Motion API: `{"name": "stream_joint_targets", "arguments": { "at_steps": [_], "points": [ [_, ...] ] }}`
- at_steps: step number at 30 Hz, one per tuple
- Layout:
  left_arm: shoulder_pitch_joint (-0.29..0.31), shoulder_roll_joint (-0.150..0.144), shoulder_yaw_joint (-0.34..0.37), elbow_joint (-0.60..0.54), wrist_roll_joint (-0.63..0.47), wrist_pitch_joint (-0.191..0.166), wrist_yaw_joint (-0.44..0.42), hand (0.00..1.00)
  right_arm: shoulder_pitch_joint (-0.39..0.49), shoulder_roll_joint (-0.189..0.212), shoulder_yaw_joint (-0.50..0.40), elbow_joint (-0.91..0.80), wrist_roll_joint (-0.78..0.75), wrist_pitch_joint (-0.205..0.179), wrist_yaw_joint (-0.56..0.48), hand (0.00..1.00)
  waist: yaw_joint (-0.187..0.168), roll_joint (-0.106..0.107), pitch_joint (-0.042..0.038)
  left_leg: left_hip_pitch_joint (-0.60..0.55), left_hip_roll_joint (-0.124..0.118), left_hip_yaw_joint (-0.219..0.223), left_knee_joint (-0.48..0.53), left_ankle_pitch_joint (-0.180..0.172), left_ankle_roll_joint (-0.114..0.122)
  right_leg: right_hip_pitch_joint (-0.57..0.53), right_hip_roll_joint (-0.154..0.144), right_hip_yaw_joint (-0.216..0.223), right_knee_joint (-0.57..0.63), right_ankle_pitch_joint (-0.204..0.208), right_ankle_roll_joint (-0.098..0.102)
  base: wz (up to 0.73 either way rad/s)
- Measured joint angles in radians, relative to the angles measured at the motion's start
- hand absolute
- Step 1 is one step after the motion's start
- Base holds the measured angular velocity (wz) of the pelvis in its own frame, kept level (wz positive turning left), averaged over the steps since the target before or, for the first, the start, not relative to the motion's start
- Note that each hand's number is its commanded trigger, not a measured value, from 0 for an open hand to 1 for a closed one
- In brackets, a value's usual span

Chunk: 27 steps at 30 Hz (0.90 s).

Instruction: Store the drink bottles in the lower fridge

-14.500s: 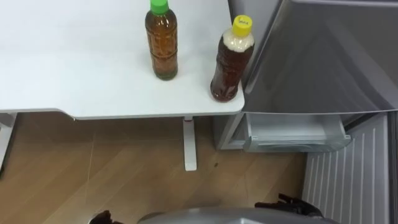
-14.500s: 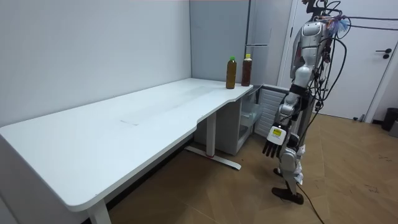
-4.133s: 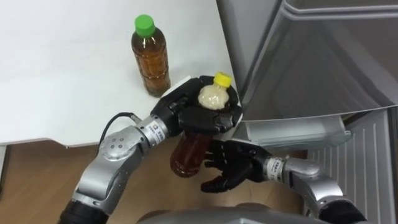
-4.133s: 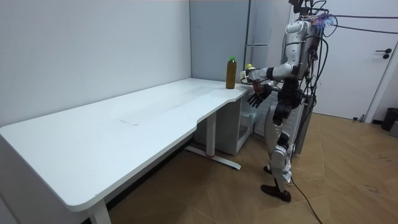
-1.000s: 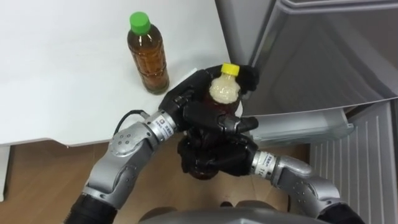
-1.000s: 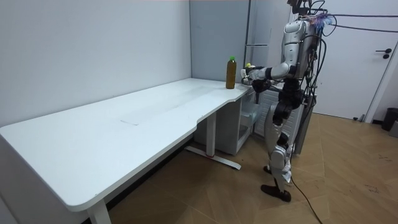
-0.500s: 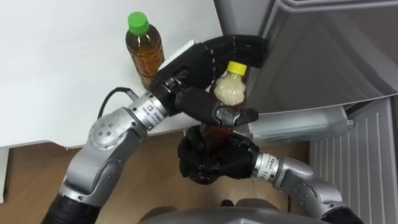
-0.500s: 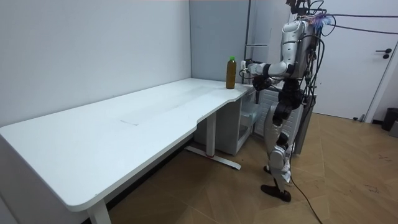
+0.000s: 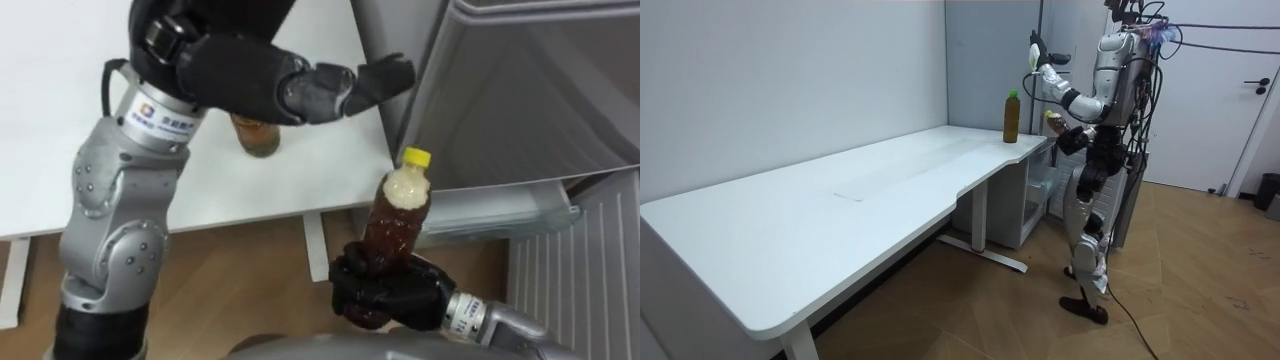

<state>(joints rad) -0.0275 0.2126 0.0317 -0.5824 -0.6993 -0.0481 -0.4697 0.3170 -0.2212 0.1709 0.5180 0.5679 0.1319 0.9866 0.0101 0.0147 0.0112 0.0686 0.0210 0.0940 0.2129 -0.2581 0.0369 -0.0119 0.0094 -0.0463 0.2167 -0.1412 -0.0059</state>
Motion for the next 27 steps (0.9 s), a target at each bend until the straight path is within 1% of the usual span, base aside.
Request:
{"name": "stream_joint_targets", "arguments": {
  "at_steps": [1, 2, 3, 4, 5, 6, 7, 9, 10, 11, 13, 15, 16, 17, 18, 19, 21, 22, 23, 24, 25, 27],
  "points": [
    [-0.002, 0.0, 0.015, -0.006, 0.0, -0.004, 0.0, 0.0, 0.008, 0.001, -0.013, 0.018, -0.007, 0.0, 0.0, 1.0, 0.003, -0.002, -0.0014, 0.002, 0.0, 0.0, 0.0, 0.0, 0.0, 0.002, 0.0, 0.0, -0.002, 0.0, 0.0, 0.0],
    [-0.005, 0.0, 0.044, -0.016, 0.0, -0.017, 0.0, 0.0, 0.022, 0.005, -0.039, 0.037, -0.029, -0.001, 0.0, 1.0, 0.018, -0.004, -0.0042, 0.008, 0.0, 0.002, -0.004, 0.0, 0.0, 0.007, 0.0, 0.0, -0.009, 0.0, 0.0, -0.05],
    [-0.007, 0.0, 0.069, -0.018, -0.015, -0.029, 0.001, 0.0, 0.02, 0.015, -0.063, 0.064, -0.028, -0.003, 0.006, 1.0, 0.021, -0.008, -0.0066, 0.014, 0.0, 0.002, -0.007, 0.0, 0.0, 0.015, 0.001, 0.001, -0.015, 0.0, -0.001, 0.0],
    [-0.009, 0.0, 0.081, -0.019, -0.016, -0.032, 0.004, 0.0, 0.021, 0.021, -0.076, 0.077, -0.028, -0.004, 0.007, 1.0, 0.022, -0.01, -0.0093, 0.015, 0.0, 0.0, -0.008, 0.0, 0.0, 0.016, 0.001, 0.002, -0.013, 0.0, -0.001, 0.05],
    [-0.012, 0.001, 0.114, -0.025, -0.015, -0.035, 0.005, 0.0, 0.022, 0.036, -0.101, 0.114, -0.028, -0.01, 0.011, 1.0, 0.023, -0.014, -0.0149, 0.019, 0.001, -0.001, -0.008, 0.0, 0.0, 0.019, 0.001, 0.002, -0.013, -0.001, -0.001, 0.05],
    [-0.019, 0.0, 0.155, -0.027, -0.013, -0.042, 0.006, 0.0, 0.017, 0.051, -0.137, 0.142, -0.028, -0.012, 0.015, 1.0, 0.025, -0.014, -0.0137, 0.03, 0.002, 0.0, -0.01, 0.0, 0.0, 0.026, 0.002, 0.003, -0.014, -0.001, -0.001, 0.0],
    [-0.022, 0.0, 0.174, -0.027, -0.012, -0.044, 0.008, 0.0, 0.017, 0.059, -0.152, 0.15, -0.028, -0.013, 0.016, 1.0, 0.025, -0.014, -0.0137, 0.031, 0.002, 0.0, -0.011, 0.0, 0.0, 0.03, 0.002, 0.003, -0.015, -0.001, -0.001, 0.0],
    [-0.037, 0.001, 0.25, -0.03, -0.012, -0.046, 0.027, 0.0, 0.018, 0.078, -0.198, 0.188, -0.02, -0.032, 0.023, 1.0, 0.027, -0.014, -0.0143, 0.042, 0.001, 0.0, -0.019, 0.0, 0.0, 0.04, 0.002, 0.004, -0.017, -0.001, -0.001, 0.0],
    [-0.037, 0.001, 0.267, -0.034, -0.012, -0.047, 0.032, 0.0, 0.017, 0.079, -0.202, 0.196, -0.016, -0.035, 0.023, 1.0, 0.026, -0.013, -0.0142, 0.046, 0.001, 0.001, -0.021, 0.0, 0.0, 0.044, 0.003, 0.004, -0.018, -0.001, -0.001, 0.0],
    [-0.038, 0.001, 0.296, -0.037, -0.01, -0.052, 0.049, 0.0, 0.017, 0.08, -0.206, 0.217, 0.01, -0.045, 0.028, 1.0, 0.027, -0.014, -0.0171, 0.048, 0.001, 0.001, -0.027, 0.0, 0.0, 0.051, 0.003, 0.0, -0.026, -0.001, -0.001, 0.0],
    [-0.039, 0.001, 0.347, -0.046, -0.009, -0.059, 0.073, 0.0, 0.018, 0.082, -0.226, 0.246, 0.038, -0.049, 0.039, 1.0, 0.031, -0.013, -0.0177, 0.046, 0.001, 0.0, -0.027, 0.0, 0.0, 0.051, 0.002, -0.007, -0.031, -0.001, -0.001, 0.02],
    [-0.055, 0.001, 0.427, -0.048, -0.007, -0.072, 0.105, 0.0, 0.019, 0.098, -0.29, 0.285, 0.04, -0.055, 0.057, 1.0, 0.045, -0.014, -0.0187, 0.044, 0.002, -0.001, -0.027, 0.0, 0.0, 0.047, 0.002, -0.011, -0.031, -0.002, -0.002, 0.0],
    [-0.059, 0.001, 0.447, -0.048, -0.007, -0.074, 0.112, 0.0, 0.019, 0.1, -0.305, 0.296, 0.042, -0.056, 0.065, 1.0, 0.049, -0.016, -0.0192, 0.043, 0.002, -0.001, -0.027, 0.0, 0.0, 0.046, 0.002, -0.011, -0.031, -0.004, -0.002, 0.0],
    [-0.064, 0.001, 0.489, -0.048, -0.007, -0.082, 0.128, 0.0, 0.02, 0.103, -0.325, 0.315, 0.051, -0.056, 0.074, 1.0, 0.056, -0.019, -0.0207, 0.044, 0.002, 0.0, -0.026, 0.0, 0.0, 0.044, 0.002, -0.011, -0.031, -0.006, -0.003, 0.0],
    [-0.064, 0.0, 0.534, -0.048, -0.008, -0.088, 0.15, 0.0, 0.02, 0.104, -0.343, 0.337, 0.06, -0.056, 0.08, 1.0, 0.06, -0.022, -0.0244, 0.044, 0.002, -0.001, -0.028, 0.0, -0.001, 0.045, 0.003, -0.012, -0.031, -0.009, -0.003, 0.0],
    [-0.065, 0.0, 0.554, -0.048, -0.009, -0.089, 0.161, 0.0, 0.022, 0.105, -0.354, 0.344, 0.062, -0.056, 0.081, 1.0, 0.062, -0.024, -0.0262, 0.044, 0.002, -0.001, -0.028, -0.001, -0.001, 0.045, 0.003, -0.013, -0.031, -0.01, -0.003, 0.0],
    [-0.064, 0.001, 0.629, -0.048, -0.009, -0.093, 0.22, 0.0, 0.038, 0.109, -0.401, 0.375, 0.074, -0.057, 0.08, 1.0, 0.081, -0.029, -0.034, 0.046, 0.002, -0.004, -0.027, -0.001, -0.001, 0.048, 0.003, -0.015, -0.033, -0.01, -0.003, 0.02],
    [-0.064, 0.001, 0.646, -0.048, -0.006, -0.096, 0.238, 0.0, 0.044, 0.111, -0.414, 0.378, 0.073, -0.058, 0.079, 1.0, 0.082, -0.03, -0.0347, 0.049, 0.002, -0.007, -0.027, -0.001, -0.001, 0.049, 0.002, -0.017, -0.034, -0.01, -0.003, 0.12],
    [-0.064, 0.0, 0.676, -0.046, -0.005, -0.104, 0.277, 0.0, 0.054, 0.114, -0.436, 0.387, 0.074, -0.065, 0.074, 1.0, 0.084, -0.029, -0.0339, 0.051, 0.001, -0.014, -0.026, -0.001, -0.001, 0.053, 0.0, -0.025, -0.035, -0.01, -0.003, 0.1],
    [-0.063, 0.0, 0.705, -0.043, -0.005, -0.106, 0.317, 0.0, 0.057, 0.116, -0.454, 0.412, 0.088, -0.074, 0.07, 1.0, 0.091, -0.028, -0.0314, 0.062, 0.0, -0.014, -0.026, -0.001, -0.001, 0.066, 0.0, -0.028, -0.045, -0.01, -0.003, 0.06],
    [-0.063, 0.0, 0.719, -0.041, -0.006, -0.106, 0.339, 0.0, 0.059, 0.116, -0.462, 0.426, 0.096, -0.075, 0.064, 1.0, 0.096, -0.027, -0.0315, 0.068, -0.001, -0.014, -0.027, -0.001, -0.001, 0.071, -0.001, -0.028, -0.051, -0.01, -0.003, 0.0],
    [-0.049, -0.001, 0.774, -0.029, -0.004, -0.113, 0.439, 0.0, 0.081, 0.117, -0.493, 0.45, 0.123, -0.077, 0.015, 1.0, 0.108, -0.017, -0.0288, 0.097, -0.001, -0.014, -0.033, -0.001, -0.002, 0.097, 0.0, -0.029, -0.051, -0.011, -0.002, 0.0]
  ]
}}
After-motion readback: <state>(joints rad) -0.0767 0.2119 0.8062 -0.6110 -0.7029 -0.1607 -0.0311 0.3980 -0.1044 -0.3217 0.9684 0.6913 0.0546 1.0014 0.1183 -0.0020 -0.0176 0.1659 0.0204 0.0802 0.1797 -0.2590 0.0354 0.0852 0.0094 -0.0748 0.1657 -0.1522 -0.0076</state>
